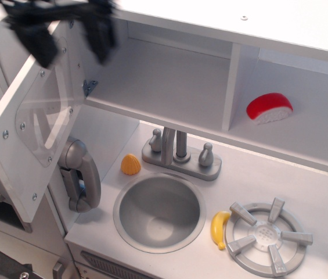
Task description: Close microwave
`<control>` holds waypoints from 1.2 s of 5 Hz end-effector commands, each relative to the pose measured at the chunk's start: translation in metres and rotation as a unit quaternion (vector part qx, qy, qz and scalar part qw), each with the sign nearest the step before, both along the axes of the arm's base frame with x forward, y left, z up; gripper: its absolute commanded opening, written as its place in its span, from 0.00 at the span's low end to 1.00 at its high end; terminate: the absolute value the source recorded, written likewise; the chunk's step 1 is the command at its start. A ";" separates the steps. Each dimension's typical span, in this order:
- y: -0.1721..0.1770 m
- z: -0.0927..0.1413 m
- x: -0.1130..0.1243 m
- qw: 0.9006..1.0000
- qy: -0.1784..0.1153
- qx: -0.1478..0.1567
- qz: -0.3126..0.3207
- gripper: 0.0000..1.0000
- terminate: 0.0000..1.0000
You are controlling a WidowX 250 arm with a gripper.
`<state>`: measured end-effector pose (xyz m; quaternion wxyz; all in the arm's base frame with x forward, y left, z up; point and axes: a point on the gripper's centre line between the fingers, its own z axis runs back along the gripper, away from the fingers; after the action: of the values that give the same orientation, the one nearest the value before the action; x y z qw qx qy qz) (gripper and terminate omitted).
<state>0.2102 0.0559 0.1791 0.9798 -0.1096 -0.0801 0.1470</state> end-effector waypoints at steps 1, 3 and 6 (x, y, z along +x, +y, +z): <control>0.041 0.016 -0.047 0.999 -0.016 0.022 -0.030 1.00 0.00; 0.055 -0.012 -0.051 0.996 0.001 0.090 -0.010 1.00 0.00; 0.035 -0.059 -0.014 0.991 0.019 0.131 0.022 1.00 0.00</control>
<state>0.1949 0.0828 0.1131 0.9844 0.0206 -0.0691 0.1603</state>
